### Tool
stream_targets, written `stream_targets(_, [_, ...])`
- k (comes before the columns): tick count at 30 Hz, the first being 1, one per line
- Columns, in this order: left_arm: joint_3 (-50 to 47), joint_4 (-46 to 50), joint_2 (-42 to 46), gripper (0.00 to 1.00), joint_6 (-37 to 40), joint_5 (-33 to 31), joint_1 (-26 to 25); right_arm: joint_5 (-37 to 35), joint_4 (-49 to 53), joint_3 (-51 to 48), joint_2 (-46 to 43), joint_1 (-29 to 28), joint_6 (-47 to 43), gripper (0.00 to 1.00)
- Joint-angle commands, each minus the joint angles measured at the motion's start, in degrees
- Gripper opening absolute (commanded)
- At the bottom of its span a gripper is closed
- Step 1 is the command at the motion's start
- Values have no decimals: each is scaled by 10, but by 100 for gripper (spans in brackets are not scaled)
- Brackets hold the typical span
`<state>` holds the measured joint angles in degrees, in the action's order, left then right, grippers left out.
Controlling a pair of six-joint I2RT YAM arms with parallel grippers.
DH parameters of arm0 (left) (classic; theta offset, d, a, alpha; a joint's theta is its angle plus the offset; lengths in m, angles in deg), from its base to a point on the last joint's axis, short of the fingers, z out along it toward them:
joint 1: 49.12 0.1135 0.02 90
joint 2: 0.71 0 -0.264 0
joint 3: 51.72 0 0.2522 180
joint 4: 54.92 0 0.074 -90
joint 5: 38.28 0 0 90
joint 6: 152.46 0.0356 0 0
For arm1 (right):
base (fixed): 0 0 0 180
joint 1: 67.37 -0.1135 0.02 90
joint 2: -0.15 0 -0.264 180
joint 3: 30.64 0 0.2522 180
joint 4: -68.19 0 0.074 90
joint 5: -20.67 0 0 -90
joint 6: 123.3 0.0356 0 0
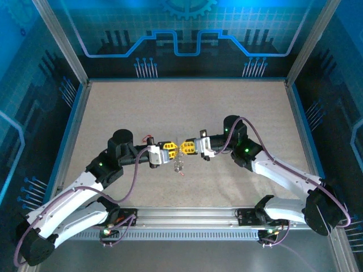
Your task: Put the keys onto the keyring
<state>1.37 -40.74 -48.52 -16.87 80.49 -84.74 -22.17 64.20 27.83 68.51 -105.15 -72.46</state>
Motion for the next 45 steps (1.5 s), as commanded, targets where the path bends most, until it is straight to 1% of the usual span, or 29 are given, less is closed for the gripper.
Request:
stream_targets(1, [4,-7,3,18,16,12,2,9,-3,22,4,-10,-12,0])
stream_targets(9, [-6,-23,19,18,13,7,3,2,14,24,1,-11,-22,0])
stream_targets(12, [-5,-24,18,15,16,13,2,1,19,24,0,-12,-27,0])
stream_targets(16, [-1,-26,13,14,15,20,3,-7,20,24,-4,-13,-31,0])
stream_targets(19, [1,-26,11,15,14,23,2,-16,46,26,-7,-17,-41,0])
stream_targets(22, [4,-23,8,14,11,26,2,-20,42,24,-10,-20,-39,0])
stream_targets(23, [4,-25,7,13,9,27,2,-20,43,25,-11,-21,-37,0])
stream_targets(25, [5,-22,5,0,8,25,3,-21,46,25,-13,-24,-37,0])
stream_targets(27, [13,-6,5,0,13,14,3,-27,52,24,-15,-24,-40,0])
stream_targets(30, [31,39,6,0,29,-15,2,-47,84,27,-24,-23,-62,13])
stream_targets(32, [41,65,7,0,37,-37,1,-59,121,38,-29,-23,-80,18])
stream_targets(36, [82,148,-7,0,67,-70,0,-87,179,53,-26,-24,-99,20])
stream_targets(38, [103,181,-19,0,79,-85,-3,-122,205,85,-16,-30,-80,21])
stream_targets(41, [121,197,-31,0,72,-102,-5,-151,245,116,3,-42,-67,21])
stream_targets(45, [136,209,-46,0,64,-108,-5,-162,252,129,20,-48,-60,23])
